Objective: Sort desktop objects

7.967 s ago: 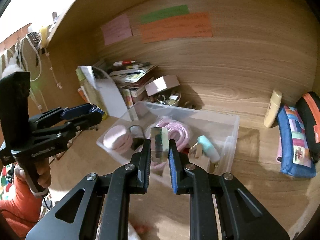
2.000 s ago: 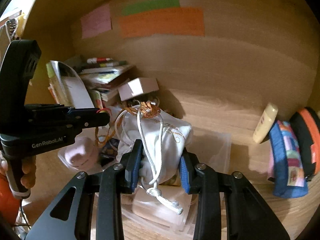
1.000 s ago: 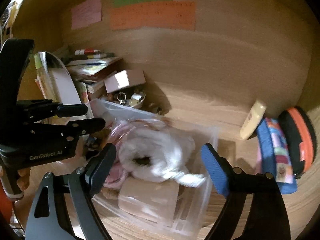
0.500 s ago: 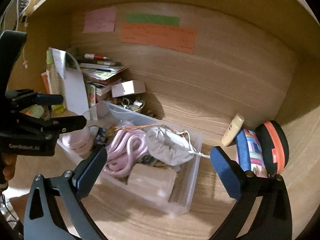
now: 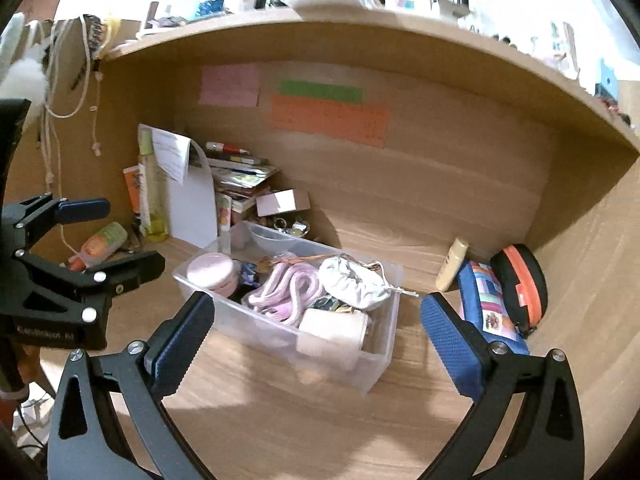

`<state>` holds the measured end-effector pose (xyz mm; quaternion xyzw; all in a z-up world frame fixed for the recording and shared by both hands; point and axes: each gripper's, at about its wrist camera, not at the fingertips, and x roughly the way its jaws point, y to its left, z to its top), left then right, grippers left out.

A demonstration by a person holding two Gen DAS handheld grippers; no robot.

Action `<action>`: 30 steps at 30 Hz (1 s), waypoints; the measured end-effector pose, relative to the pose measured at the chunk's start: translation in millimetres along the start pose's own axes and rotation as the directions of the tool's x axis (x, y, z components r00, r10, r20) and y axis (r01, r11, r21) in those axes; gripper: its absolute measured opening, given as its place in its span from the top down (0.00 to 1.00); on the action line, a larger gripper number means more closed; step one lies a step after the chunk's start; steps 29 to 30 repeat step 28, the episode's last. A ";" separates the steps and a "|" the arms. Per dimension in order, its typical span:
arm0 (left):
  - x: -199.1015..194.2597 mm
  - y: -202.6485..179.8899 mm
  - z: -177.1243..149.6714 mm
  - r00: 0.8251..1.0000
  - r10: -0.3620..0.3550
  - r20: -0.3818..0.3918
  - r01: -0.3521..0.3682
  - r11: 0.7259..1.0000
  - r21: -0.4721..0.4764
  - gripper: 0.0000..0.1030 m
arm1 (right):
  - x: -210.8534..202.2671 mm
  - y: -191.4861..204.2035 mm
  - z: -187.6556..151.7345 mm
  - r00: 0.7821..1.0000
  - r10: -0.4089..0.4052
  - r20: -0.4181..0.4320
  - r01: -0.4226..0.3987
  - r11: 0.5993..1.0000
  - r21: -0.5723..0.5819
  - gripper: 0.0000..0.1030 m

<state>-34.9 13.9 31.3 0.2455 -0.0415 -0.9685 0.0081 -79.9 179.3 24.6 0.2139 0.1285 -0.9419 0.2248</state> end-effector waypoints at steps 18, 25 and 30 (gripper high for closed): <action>-53.7 -8.6 -22.6 0.996 0.036 0.079 -0.032 0.998 -0.048 0.00 | -58.5 12.8 -17.8 0.998 0.029 0.059 -0.033 0.997 0.065 0.00; -50.9 -14.9 -26.4 0.996 0.024 0.084 -0.022 1.000 -0.022 0.00 | -61.4 9.9 -21.3 0.998 0.022 0.056 -0.026 0.998 0.059 0.00; -44.5 -18.4 -26.1 0.997 -0.007 0.077 0.009 1.000 -0.017 0.00 | -60.0 5.2 -24.4 0.998 0.022 0.050 -0.026 0.997 0.070 0.00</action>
